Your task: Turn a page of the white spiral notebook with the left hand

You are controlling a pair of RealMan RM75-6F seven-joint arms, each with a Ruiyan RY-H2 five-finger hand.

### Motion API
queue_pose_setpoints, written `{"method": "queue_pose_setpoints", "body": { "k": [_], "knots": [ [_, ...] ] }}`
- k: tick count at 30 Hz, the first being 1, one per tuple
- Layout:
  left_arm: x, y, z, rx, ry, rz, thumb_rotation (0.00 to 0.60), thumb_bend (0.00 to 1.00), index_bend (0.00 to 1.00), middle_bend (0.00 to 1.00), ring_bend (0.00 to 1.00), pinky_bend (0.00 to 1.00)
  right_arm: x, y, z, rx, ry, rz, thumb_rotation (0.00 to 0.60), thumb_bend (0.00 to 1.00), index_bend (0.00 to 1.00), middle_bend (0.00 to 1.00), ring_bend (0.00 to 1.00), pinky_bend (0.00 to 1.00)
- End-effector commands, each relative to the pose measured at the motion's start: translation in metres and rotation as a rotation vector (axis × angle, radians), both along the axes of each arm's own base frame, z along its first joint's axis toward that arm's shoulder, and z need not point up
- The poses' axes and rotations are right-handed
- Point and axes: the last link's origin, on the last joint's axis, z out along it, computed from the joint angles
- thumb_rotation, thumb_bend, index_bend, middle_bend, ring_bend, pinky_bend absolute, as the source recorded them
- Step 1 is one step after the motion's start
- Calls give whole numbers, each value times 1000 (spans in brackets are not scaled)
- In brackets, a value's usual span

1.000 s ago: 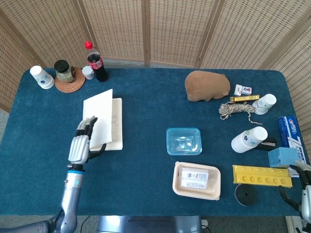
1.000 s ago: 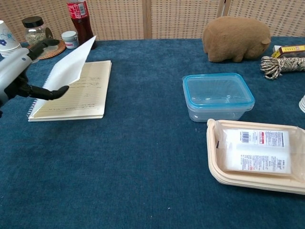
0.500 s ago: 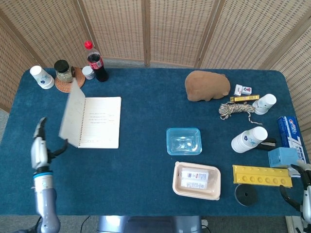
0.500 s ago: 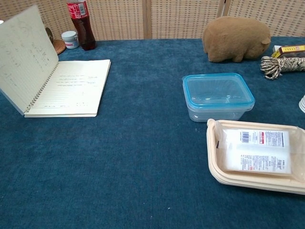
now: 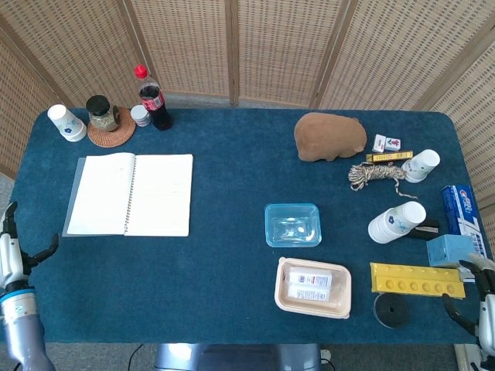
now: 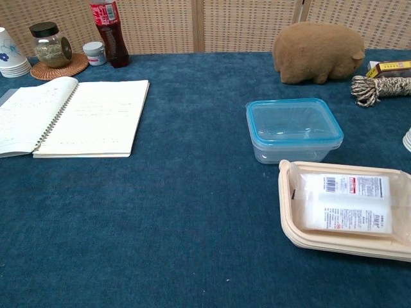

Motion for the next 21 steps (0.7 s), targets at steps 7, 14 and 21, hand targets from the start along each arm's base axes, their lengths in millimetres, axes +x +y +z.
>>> {"method": "queue_pose_setpoints", "body": {
  "k": [7,14,21],
  "knots": [
    [11,-45,17,-328,324,-196,600,281,0,39,0,0,6,-12,-6,50,13,-1,600,286,241,225,167,269],
    [19,-66,17,-378,487,-272,600,282,23,41,0,0,12,-25,-11,58,40,-11,600,284,240,225,165,269],
    [21,-83,11,-344,523,-315,600,283,30,52,0,0,17,-35,-19,69,63,-1,600,285,238,225,157,268]
  ]
}}
